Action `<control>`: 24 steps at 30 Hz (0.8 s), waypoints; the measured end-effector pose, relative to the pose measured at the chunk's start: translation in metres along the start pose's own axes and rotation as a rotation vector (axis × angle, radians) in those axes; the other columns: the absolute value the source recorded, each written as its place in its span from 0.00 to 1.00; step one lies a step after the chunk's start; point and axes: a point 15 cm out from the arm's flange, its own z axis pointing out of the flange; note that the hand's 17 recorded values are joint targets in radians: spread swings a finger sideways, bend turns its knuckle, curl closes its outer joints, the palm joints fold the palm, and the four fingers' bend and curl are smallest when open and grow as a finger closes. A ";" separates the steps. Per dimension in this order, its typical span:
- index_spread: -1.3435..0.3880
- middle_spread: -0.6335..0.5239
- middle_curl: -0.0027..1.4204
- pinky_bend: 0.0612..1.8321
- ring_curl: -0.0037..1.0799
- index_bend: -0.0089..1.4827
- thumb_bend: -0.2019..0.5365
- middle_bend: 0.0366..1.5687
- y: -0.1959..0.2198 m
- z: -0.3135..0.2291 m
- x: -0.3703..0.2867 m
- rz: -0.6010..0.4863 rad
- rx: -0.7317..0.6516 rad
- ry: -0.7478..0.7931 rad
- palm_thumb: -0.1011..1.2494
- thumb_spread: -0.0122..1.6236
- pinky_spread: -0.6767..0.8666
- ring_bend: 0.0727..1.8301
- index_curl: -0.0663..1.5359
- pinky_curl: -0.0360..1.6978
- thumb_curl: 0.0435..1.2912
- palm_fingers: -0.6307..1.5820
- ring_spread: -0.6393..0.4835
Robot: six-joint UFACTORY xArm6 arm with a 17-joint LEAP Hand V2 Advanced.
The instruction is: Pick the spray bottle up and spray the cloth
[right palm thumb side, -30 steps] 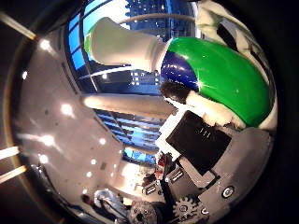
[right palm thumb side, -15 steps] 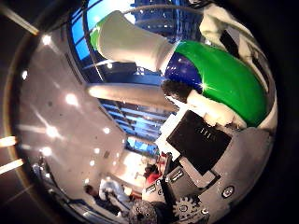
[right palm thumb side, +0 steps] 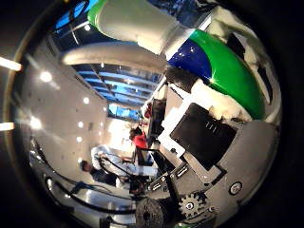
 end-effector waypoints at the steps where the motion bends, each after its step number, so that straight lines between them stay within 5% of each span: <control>1: 0.66 0.45 0.53 0.50 0.79 0.78 0.26 0.88 0.002 -0.001 0.001 -0.005 -0.011 0.010 0.90 0.61 0.33 0.73 0.56 0.97 0.46 0.79 0.37; 15: 0.66 0.45 0.52 0.50 0.80 0.78 0.26 0.89 0.014 -0.011 -0.003 -0.062 -0.093 0.140 0.89 0.60 0.35 0.73 0.55 0.98 0.50 0.79 0.37; 24: 0.66 0.45 0.52 0.51 0.80 0.78 0.25 0.89 -0.003 0.021 0.033 -0.029 0.076 0.141 0.88 0.60 0.35 0.73 0.55 0.98 0.51 0.79 0.37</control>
